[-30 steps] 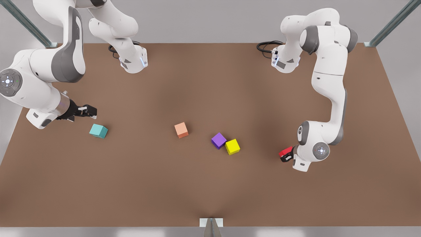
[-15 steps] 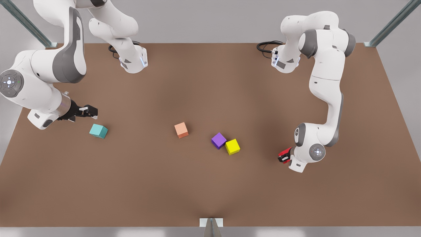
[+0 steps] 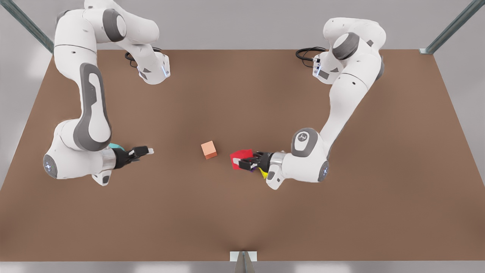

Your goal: Pick up red wooden cube and pass to hand red wooden cube and place in blue wooden cube

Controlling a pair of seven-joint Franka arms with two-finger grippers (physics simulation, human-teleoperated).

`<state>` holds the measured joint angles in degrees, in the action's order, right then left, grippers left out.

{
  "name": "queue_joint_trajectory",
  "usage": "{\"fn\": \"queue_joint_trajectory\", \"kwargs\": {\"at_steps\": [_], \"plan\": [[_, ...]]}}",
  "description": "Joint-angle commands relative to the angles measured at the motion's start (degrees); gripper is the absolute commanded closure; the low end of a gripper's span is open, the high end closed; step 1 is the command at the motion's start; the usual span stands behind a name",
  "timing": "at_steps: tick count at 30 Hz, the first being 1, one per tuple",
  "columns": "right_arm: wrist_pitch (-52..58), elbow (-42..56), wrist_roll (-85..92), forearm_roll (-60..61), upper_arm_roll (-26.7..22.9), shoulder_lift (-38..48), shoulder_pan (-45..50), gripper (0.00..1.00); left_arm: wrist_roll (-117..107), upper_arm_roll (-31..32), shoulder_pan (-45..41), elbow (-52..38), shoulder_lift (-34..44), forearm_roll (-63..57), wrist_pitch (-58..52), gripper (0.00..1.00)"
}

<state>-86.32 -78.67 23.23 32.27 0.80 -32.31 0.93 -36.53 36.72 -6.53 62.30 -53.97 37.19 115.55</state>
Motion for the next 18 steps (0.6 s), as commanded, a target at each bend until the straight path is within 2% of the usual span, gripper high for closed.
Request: {"fn": "queue_joint_trajectory", "kwargs": {"at_steps": [1, 3, 4, 7, 18], "plan": [[1.8, 4.5, 63.7, 15.0, 0.3, -4.8, 0.1, 0.00, 13.1, 1.0, 0.0, -0.2, -1.4, 12.7, 3.3, 0.31], [0.5, 3.7, 78.1, 22.6, 0.4, -5.4, 0.3, 0.00, 25.3, 1.1, 0.1, -0.2, -3.4, 17.2, 3.1, 0.38], [-2.5, 3.7, 87.7, 25.6, 0.4, -6.6, 0.0, 0.00, 31.5, 1.1, 0.0, -0.1, -4.0, 18.3, 3.3, 0.38], [-5.4, 2.0, 98.6, 35.3, 0.4, -7.9, 0.6, 0.00, 44.9, 1.1, -1.0, -0.7, -4.3, 18.4, 4.6, 0.37], [-7.0, 0.1, 100.6, 46.7, 0.5, -9.9, 7.1, 0.00, 49.5, 1.1, -1.0, -1.2, -6.9, 25.5, 5.4, 0.37]]}}
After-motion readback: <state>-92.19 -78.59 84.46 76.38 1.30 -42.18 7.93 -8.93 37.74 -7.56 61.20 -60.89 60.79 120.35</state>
